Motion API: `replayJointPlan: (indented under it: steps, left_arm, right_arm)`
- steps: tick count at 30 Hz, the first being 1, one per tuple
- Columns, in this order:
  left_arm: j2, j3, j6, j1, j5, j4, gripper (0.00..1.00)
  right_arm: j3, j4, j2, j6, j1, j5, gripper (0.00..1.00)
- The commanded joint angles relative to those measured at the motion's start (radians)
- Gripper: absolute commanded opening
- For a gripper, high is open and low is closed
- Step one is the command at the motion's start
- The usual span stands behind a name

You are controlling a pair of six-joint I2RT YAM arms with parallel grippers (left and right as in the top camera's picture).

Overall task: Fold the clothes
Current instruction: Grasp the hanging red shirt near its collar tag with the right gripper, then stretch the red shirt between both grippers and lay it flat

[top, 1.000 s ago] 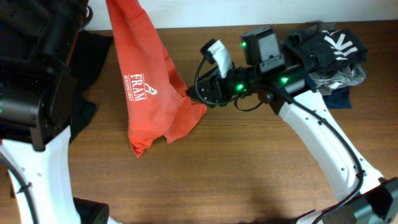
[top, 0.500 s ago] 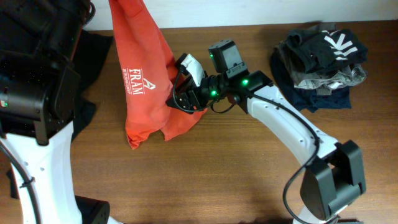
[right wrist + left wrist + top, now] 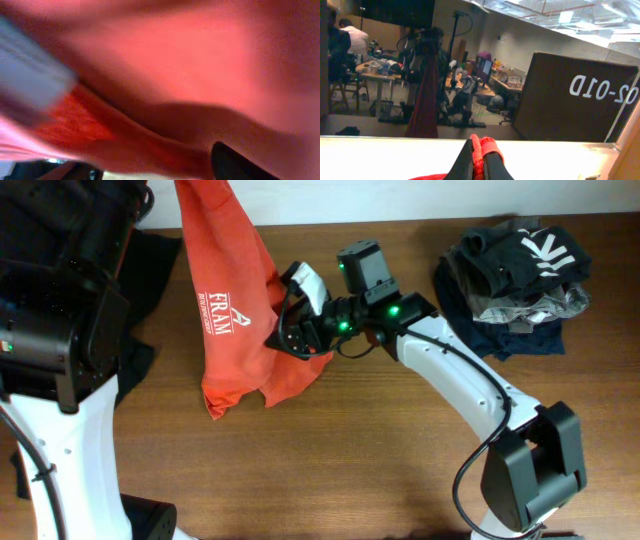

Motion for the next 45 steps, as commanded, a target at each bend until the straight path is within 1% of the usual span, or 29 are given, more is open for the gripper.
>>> replayJointPlan:
  steps: [1,2,4,5,8,14,19,24,30,33,35,39,42,45]
  left_arm:
    - [0.004,0.01,0.02,-0.001,-0.019,0.0,0.01]
    - [0.006,0.01,0.02,-0.001,-0.033,-0.004,0.01]
    - [0.011,0.01,0.02,-0.001,-0.068,-0.017,0.01]
    - [0.011,0.01,0.02,-0.001,-0.091,-0.026,0.01]
    - [0.016,0.01,0.02,0.011,-0.135,-0.06,0.01]
    - [0.035,0.01,0.02,0.064,-0.134,-0.103,0.01]
    - [0.06,0.01,0.02,0.107,-0.134,-0.1,0.01]
    - [0.057,0.01,0.019,0.153,-0.134,-0.037,0.01]
    - [0.003,0.01,0.02,0.174,-0.134,-0.006,0.01]
    - [-0.042,0.01,0.021,0.174,-0.138,-0.006,0.01]
    - [-0.072,0.01,0.03,0.174,-0.153,-0.007,0.01]
    - [-0.164,0.01,0.092,0.174,-0.17,-0.009,0.01]
    - [-0.227,0.01,0.111,0.174,-0.221,-0.008,0.01]
    - [-0.28,0.01,0.147,0.174,-0.235,-0.011,0.01]
  right_arm:
    - [-0.002,0.017,-0.005,-0.001,0.037,-0.138,0.51]
    - [-0.001,0.014,-0.005,0.003,0.042,-0.14,0.4]
    - [-0.001,0.009,-0.005,0.026,0.047,-0.136,0.12]
    - [-0.001,0.001,-0.005,0.031,0.045,-0.131,0.04]
    - [-0.001,-0.027,-0.015,0.037,0.021,-0.084,0.04]
    - [0.016,-0.092,-0.092,0.04,-0.071,0.034,0.04]
    - [0.086,-0.159,-0.164,0.039,-0.154,0.126,0.04]
    - [0.229,-0.301,-0.222,0.014,-0.22,0.227,0.04]
    - [0.488,-0.594,-0.256,-0.057,-0.243,0.439,0.04]
    - [0.623,-0.728,-0.261,-0.063,-0.243,0.517,0.04]
    - [0.713,-0.818,-0.263,-0.063,-0.243,0.551,0.04]
    - [0.881,-0.977,-0.263,-0.063,-0.243,0.595,0.04]
    - [0.953,-1.041,-0.263,-0.063,-0.242,0.595,0.04]
    - [0.989,-1.087,-0.264,-0.061,-0.241,0.589,0.04]
